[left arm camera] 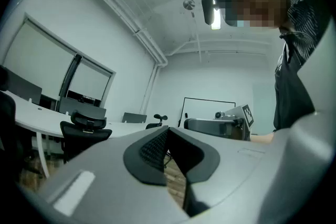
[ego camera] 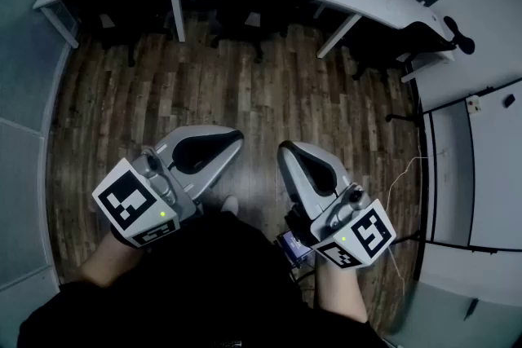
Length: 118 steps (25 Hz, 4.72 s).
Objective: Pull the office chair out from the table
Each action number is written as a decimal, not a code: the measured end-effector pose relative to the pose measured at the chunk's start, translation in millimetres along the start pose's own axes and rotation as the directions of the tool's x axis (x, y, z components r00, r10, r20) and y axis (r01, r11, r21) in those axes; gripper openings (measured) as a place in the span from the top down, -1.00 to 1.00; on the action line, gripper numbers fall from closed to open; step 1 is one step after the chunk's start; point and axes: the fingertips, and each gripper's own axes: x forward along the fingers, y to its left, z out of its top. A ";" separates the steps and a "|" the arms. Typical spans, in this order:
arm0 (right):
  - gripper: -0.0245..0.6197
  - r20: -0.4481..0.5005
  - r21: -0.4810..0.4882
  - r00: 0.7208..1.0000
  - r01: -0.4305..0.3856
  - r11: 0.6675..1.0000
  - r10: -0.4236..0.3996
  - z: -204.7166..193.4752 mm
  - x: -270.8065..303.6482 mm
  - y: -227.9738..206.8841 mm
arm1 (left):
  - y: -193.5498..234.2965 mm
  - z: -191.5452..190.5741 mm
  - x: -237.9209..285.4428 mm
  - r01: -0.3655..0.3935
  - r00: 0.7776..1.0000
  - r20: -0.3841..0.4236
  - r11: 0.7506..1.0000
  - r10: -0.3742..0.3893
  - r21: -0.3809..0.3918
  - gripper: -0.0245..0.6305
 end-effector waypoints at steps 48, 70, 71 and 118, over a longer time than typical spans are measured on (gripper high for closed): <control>0.92 0.008 -0.036 0.988 0.157 0.987 -0.157 43.7 81.6 -157.9 | 161.8 22.7 130.3 0.127 0.991 -0.056 0.991 -0.125 0.037 0.92; 0.92 -0.039 -0.079 0.990 0.131 0.988 -0.135 42.4 258.6 -186.6 | 320.9 37.0 96.5 0.108 0.994 0.018 0.994 -0.108 -0.026 0.92; 0.92 -0.042 -0.078 0.991 0.126 0.989 -0.129 41.9 261.6 -190.9 | 323.6 36.0 98.7 0.106 0.994 0.017 0.994 -0.105 -0.028 0.92; 0.92 -0.025 -0.019 0.997 -0.077 0.997 0.076 92.1 386.3 -521.7 | 529.8 62.1 365.7 -0.048 0.994 -0.090 0.996 0.055 0.080 0.92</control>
